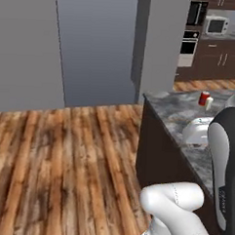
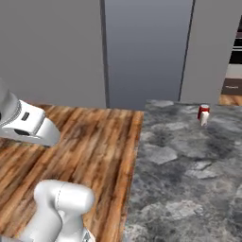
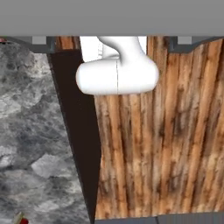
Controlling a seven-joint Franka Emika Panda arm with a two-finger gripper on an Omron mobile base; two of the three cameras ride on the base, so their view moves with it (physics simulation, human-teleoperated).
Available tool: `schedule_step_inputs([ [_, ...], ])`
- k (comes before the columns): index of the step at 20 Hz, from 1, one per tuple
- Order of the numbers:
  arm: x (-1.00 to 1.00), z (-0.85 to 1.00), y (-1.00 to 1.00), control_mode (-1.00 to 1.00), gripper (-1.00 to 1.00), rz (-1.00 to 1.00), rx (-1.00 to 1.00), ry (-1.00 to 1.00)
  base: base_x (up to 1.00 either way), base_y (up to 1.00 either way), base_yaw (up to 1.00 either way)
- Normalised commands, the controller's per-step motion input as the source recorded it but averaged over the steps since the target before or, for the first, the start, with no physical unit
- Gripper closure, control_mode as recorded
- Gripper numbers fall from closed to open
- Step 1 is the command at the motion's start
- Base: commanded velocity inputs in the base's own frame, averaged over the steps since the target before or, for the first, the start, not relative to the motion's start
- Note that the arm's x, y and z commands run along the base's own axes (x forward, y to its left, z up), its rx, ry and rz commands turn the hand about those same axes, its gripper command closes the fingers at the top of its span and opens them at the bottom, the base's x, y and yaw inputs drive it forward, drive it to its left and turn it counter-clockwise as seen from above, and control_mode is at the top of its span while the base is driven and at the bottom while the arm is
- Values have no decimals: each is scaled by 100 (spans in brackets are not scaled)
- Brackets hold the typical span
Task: Pick the water bottle, boxed drink, can from the counter and place them in the open cabinet.
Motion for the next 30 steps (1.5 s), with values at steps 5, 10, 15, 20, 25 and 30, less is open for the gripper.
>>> schedule_step_inputs([
  [5, 0, 0, 0, 100, -100, 0, 0, 0, 30, 12, -82],
  [10, 0, 0, 0, 100, -100, 0, 0, 0, 32, 18, -82],
  [15, 0, 0, 0, 100, -100, 0, 0, 0, 35, 16, -83],
  [20, 0, 0, 0, 100, -100, 0, 0, 0, 61, 24, -78],
  [25, 0, 0, 0, 100, -100, 0, 0, 0, 79, 39, -73],
  [30, 0, 0, 0, 100, -100, 0, 0, 0, 90, 64, -60],
])
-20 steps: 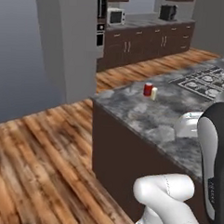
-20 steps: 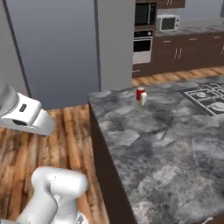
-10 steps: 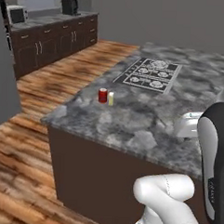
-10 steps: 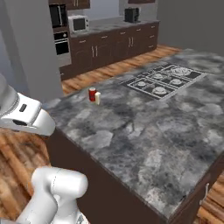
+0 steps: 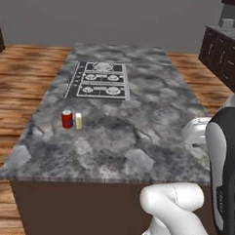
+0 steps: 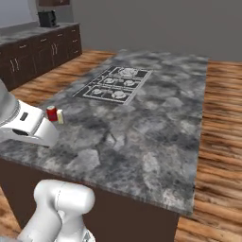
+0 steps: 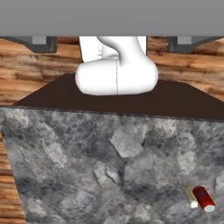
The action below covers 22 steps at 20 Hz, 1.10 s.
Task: Pick the water bottle, boxed drink, can from the counter and place them in the open cabinet.
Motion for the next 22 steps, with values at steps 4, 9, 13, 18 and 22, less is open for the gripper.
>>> schedule_step_inputs([
  [4, 0, 0, 0, 100, -100, 0, 0, 0, 91, 96, -43],
  [9, 0, 0, 0, 100, -100, 0, 0, 0, 64, 100, -22],
  [13, 0, 0, 0, 100, -100, 0, 0, 0, 40, 100, -5],
  [18, 0, 0, 0, 100, -100, 0, 0, 0, -34, 100, 0],
  [22, 0, 0, 0, 100, -100, 0, 0, 0, -86, 100, 2],
])
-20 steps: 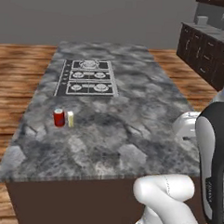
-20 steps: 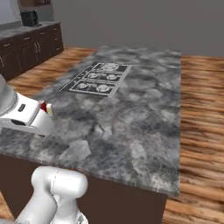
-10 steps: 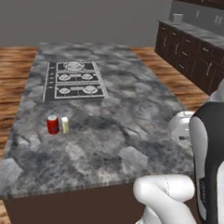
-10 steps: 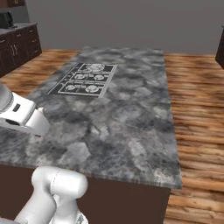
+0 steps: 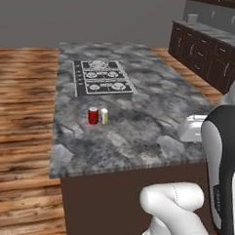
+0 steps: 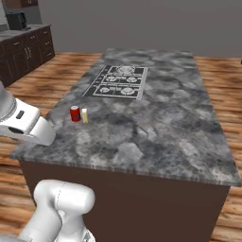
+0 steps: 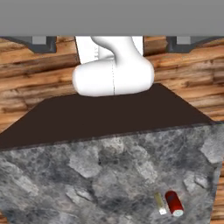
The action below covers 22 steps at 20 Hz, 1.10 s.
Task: Pick the water bottle, boxed drink, can from the counter and place them in the open cabinet.
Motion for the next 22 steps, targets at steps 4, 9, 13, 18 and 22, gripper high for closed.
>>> schedule_step_inputs([
  [4, 0, 0, 0, 100, -100, 0, 0, 0, -21, 100, 0],
  [9, 0, 0, 0, 100, -100, 0, 0, 0, 56, 89, -14],
  [13, 0, 0, 0, 100, -100, 0, 0, 0, 100, 20, -14],
  [18, 0, 0, 0, 100, -100, 0, 0, 0, 48, 49, -24],
  [22, 0, 0, 0, 100, -100, 0, 0, 0, 11, 48, -48],
])
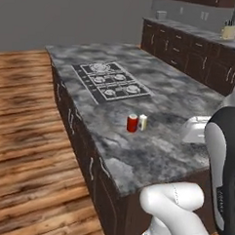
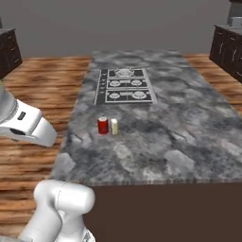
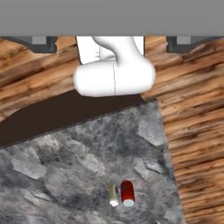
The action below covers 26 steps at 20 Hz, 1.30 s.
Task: Pick the water bottle, boxed drink, can from the counter and place them in the open cabinet.
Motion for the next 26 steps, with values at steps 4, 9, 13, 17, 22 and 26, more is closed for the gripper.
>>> schedule_step_inputs([
  [4, 0, 0, 0, 100, -100, 0, 0, 0, -4, 45, -82],
  [9, 0, 0, 0, 100, -100, 0, 0, 0, 0, 20, -94],
  [13, 0, 0, 0, 100, -100, 0, 0, 0, 0, 27, -92],
  [17, 0, 0, 0, 100, -100, 0, 0, 0, 0, 37, -88],
  [22, 0, 0, 0, 100, -100, 0, 0, 0, -57, 58, -62],
  [26, 0, 0, 0, 100, -100, 0, 0, 0, -92, 90, -37],
])
